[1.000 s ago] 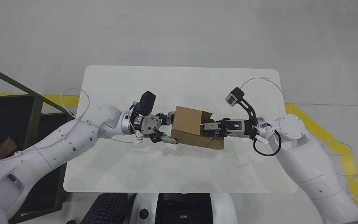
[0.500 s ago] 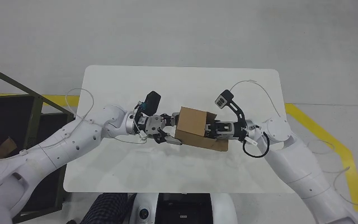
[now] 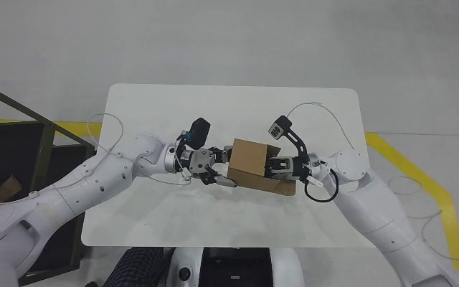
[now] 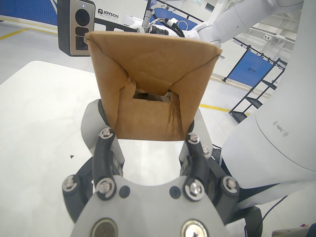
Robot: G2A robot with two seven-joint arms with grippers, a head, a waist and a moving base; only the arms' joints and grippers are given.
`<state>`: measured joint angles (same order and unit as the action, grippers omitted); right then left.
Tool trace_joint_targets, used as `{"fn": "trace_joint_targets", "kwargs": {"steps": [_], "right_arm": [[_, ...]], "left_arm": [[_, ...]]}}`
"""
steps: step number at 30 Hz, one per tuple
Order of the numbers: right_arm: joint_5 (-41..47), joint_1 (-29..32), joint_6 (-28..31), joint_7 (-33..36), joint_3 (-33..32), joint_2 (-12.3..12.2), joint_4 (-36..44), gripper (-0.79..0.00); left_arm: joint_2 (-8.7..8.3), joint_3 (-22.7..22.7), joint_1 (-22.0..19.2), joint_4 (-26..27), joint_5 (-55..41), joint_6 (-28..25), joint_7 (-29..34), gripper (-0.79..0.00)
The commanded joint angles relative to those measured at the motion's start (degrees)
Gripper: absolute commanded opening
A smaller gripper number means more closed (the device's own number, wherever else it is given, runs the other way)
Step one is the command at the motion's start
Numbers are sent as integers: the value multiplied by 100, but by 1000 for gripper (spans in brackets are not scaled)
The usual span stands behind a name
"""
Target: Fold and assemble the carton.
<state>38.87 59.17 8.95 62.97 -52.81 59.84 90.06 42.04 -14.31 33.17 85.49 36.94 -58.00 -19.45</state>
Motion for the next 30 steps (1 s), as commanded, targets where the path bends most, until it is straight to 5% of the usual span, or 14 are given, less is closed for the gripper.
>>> {"fn": "trace_joint_targets", "kwargs": {"steps": [1, 30], "right_arm": [[-24, -6, -12, -1, 3, 10, 4, -785], [-260, 1, -112, -62, 45, 154, 0, -785]], "left_arm": [[6, -10, 3, 0, -7, 0, 17, -342], [14, -200, 128, 27, -51, 0, 142, -336]]}}
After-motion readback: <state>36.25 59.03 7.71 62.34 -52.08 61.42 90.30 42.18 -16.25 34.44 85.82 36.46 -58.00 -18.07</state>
